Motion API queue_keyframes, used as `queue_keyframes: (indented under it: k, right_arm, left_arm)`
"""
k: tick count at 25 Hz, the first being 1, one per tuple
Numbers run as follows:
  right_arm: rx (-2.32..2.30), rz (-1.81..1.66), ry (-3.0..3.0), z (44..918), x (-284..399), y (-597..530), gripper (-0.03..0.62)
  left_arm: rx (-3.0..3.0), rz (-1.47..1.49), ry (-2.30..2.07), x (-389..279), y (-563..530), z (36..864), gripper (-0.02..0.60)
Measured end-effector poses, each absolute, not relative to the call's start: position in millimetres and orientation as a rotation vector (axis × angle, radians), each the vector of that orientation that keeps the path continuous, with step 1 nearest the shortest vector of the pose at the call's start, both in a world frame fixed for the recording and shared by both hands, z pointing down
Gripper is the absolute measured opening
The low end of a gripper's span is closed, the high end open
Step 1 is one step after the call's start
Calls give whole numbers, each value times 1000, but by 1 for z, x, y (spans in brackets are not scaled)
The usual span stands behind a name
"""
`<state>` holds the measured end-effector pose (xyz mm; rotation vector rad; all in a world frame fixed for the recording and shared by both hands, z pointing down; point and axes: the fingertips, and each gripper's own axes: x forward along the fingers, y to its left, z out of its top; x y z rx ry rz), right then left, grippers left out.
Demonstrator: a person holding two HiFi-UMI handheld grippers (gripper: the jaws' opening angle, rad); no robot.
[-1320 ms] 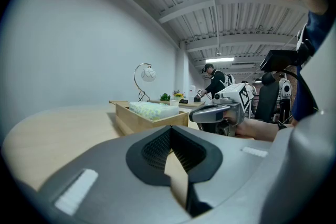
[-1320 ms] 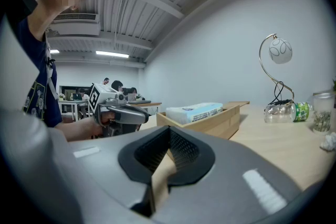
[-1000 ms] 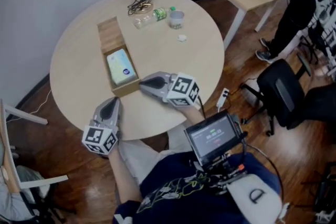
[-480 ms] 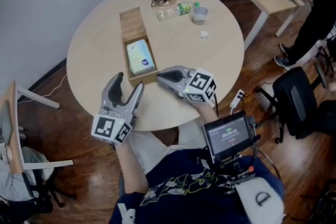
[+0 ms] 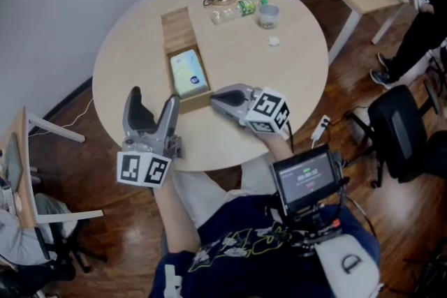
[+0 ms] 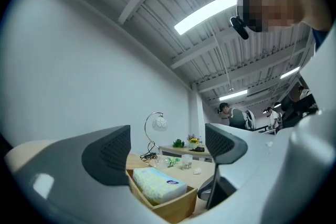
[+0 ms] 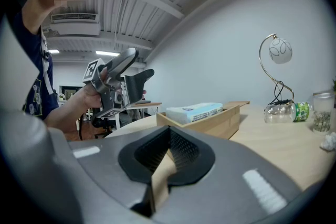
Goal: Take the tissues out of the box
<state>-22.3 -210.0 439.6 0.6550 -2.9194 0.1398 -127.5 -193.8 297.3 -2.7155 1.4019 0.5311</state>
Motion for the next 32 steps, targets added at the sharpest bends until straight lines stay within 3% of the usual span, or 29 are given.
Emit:
queue_keyframes:
  k: [3,9,16,20,27,32]
  right_arm:
    - [657,134,-2919,438,-22,-210,-3]
    - [652,136,-2917,436,-21,-207,-3]
    - [639,141,-2922,437,-18,-208,-3]
    - [661,131,-2922,435,-13,-213,-3]
    - [661,128,-2924,439,-20,-215,-3]
    - [650,134,-2922,440,-21,-214,-3]
  left_arm:
    - [-2753,406,1404,-134,-190,305,489]
    - [-2711,-62,1509,-197,-183,322,502]
    - [-2697,241,1511,-255,-162,221,501]
    - [-2539,-276,1445,-234,-170,195,501]
    - [-2853,155,1270,-188,-216,152,500]
    - [-2913,139,1428,-166,-254,199,500]
